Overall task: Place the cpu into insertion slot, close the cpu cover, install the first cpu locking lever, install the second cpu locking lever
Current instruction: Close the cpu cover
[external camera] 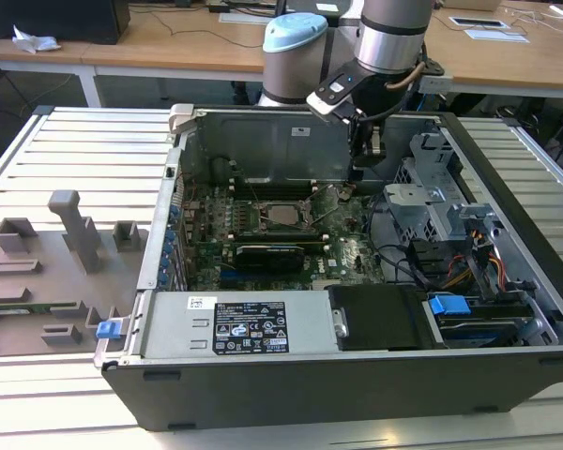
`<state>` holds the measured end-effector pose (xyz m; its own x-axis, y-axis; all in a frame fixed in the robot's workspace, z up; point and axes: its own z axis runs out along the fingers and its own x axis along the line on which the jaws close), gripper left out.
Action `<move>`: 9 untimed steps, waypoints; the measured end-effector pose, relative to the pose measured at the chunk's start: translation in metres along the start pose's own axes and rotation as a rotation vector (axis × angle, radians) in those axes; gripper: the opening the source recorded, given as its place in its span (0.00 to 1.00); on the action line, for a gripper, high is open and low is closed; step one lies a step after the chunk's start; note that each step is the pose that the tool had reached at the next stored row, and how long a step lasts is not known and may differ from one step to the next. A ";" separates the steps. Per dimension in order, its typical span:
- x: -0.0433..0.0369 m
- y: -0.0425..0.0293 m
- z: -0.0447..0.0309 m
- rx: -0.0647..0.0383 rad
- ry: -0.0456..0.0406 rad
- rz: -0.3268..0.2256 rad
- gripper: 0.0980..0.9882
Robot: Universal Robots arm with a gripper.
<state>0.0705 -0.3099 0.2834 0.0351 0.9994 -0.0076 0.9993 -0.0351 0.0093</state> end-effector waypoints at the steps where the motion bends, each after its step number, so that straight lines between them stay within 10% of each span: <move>1: 0.0000 0.0005 0.0001 0.000 0.0001 0.000 0.01; 9: 0.0002 0.0027 0.0128 0.003 0.0000 0.000 0.01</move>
<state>0.0733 -0.3099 0.2706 0.0352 0.9994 -0.0076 0.9994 -0.0352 0.0064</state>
